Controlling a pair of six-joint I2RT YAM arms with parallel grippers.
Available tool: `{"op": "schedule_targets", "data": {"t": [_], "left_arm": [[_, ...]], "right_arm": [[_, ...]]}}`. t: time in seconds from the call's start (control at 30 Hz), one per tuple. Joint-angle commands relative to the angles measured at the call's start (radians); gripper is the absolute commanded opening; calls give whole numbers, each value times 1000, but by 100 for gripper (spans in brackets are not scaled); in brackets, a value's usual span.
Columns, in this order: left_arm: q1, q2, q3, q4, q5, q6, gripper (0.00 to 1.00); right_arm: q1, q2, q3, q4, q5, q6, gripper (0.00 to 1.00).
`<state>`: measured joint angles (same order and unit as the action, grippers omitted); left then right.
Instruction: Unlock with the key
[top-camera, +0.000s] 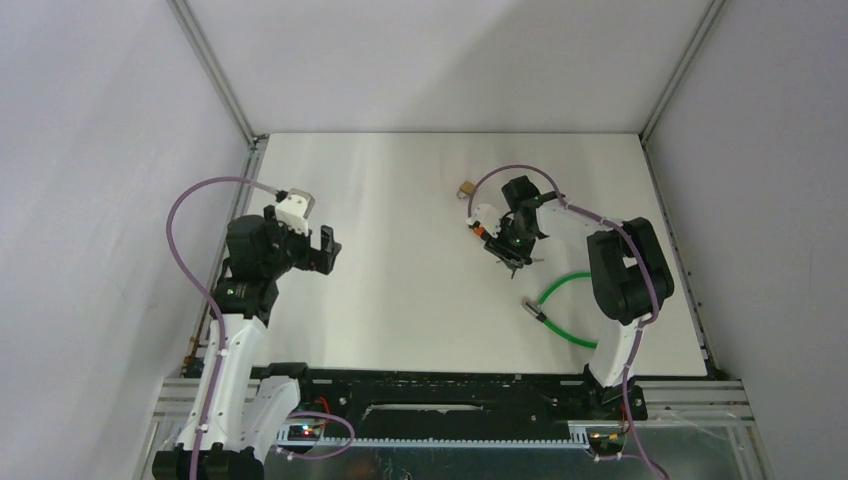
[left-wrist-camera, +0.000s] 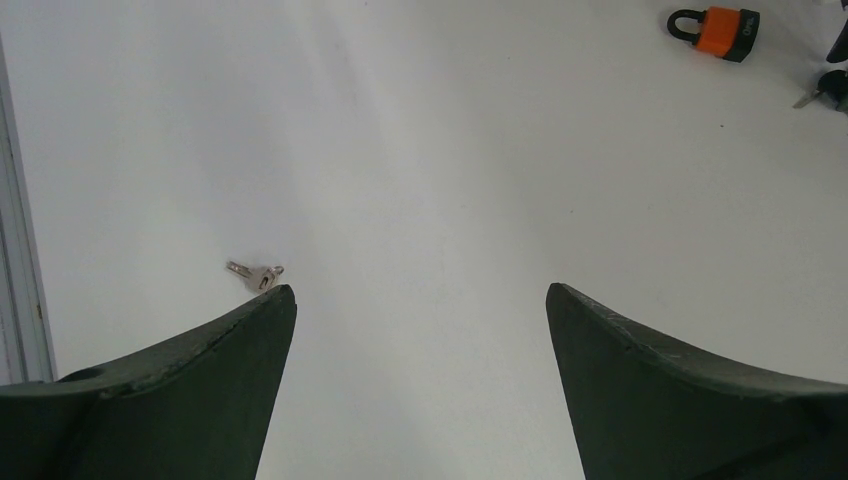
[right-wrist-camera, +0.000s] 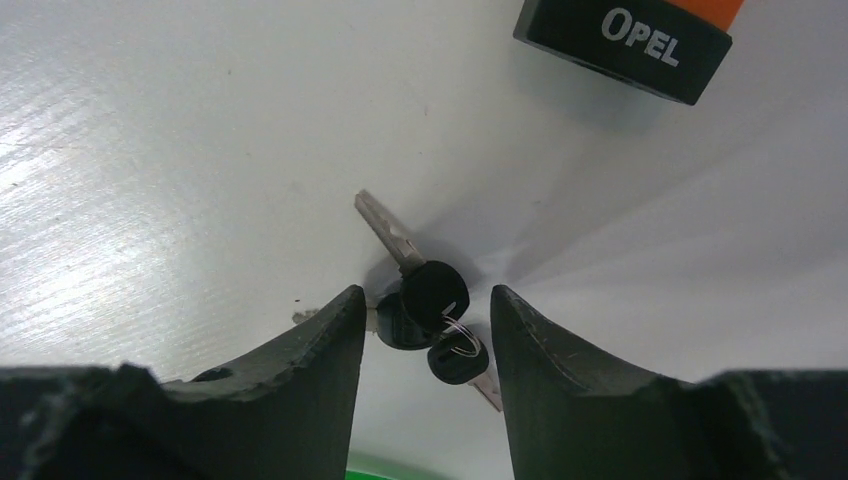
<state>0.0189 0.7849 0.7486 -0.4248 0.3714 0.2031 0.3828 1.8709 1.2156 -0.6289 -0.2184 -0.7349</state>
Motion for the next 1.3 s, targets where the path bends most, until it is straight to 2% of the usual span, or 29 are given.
{"op": "schedule_targets", "data": {"t": [0.0,0.2,0.37,0.57,0.63,0.73,0.83,0.97,1.13,1.27], "left_arm": [[-4,-13,12,23,23,26,98],[-3,-13,10,25,29,27,98],[-4,-10,10,24,34,29,98],[-4,-3,17,25,46,29,98],[-4,-1,15,36,51,25,98],[-8,5,15,61,78,8,98],[-10,6,15,94,166,7,97],[-118,29,26,138,275,22,89],[-347,152,146,79,260,91,87],[-488,297,290,31,257,94,86]], "right_arm": [[4,27,37,18,35,-26,50],[5,43,36,12,25,-27,35],[5,36,37,1,12,-22,17],[-2,3,38,-24,-17,-7,4],[-3,-18,37,-32,-32,-2,0],[-2,-55,38,-45,-73,19,0],[-1,-111,55,-79,-157,50,0],[0,-203,78,-110,-307,104,0],[7,-316,88,-120,-499,167,0],[9,-392,87,-136,-641,191,0]]}}
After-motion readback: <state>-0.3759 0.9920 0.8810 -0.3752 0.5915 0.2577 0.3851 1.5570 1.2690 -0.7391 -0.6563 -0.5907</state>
